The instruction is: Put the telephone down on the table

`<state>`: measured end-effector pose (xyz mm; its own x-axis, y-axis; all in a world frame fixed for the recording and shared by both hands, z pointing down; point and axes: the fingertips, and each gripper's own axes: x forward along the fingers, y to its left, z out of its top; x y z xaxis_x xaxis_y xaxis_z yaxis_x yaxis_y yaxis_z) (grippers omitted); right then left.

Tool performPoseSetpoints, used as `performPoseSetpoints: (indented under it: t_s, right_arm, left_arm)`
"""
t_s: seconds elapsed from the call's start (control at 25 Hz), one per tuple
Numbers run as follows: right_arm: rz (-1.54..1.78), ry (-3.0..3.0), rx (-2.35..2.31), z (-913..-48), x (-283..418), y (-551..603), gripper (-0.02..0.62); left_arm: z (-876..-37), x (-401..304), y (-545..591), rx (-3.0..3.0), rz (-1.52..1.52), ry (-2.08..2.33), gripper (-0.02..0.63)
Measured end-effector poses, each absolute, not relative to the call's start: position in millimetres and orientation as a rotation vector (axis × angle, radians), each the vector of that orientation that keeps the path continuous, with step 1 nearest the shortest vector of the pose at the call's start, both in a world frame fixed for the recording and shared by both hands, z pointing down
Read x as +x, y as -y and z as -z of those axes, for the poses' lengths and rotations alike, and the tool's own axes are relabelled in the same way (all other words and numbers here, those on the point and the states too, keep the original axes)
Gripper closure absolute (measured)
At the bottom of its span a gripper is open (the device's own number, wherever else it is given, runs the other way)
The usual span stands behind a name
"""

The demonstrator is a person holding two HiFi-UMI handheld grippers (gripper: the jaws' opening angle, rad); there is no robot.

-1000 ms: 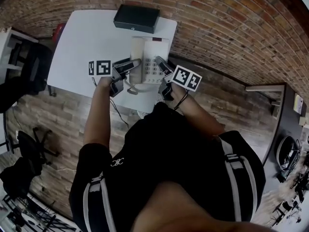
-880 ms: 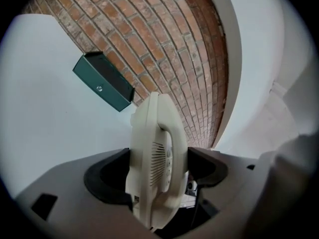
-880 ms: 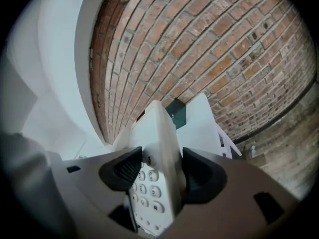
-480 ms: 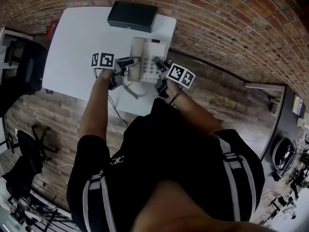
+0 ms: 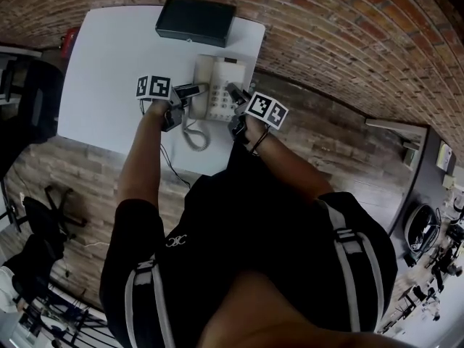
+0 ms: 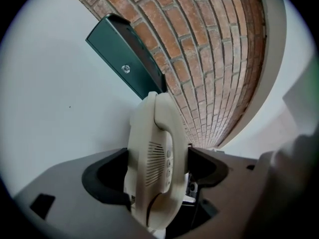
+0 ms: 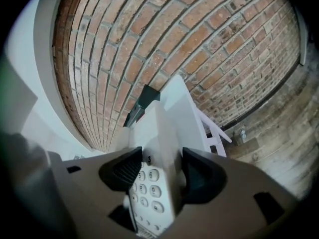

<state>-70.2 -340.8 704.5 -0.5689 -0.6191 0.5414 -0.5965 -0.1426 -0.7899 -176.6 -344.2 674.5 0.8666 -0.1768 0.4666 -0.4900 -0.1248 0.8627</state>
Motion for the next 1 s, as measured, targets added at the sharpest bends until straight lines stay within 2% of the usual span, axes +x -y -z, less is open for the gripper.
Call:
performPoseSetpoints:
  t_s: [1.0]
  right_arm:
    - [1.81,-2.212,-1.508,-711,-77,343,0.371]
  left_arm:
    - [-695,-195,340,1.665,-0.237,0.611,0.231]
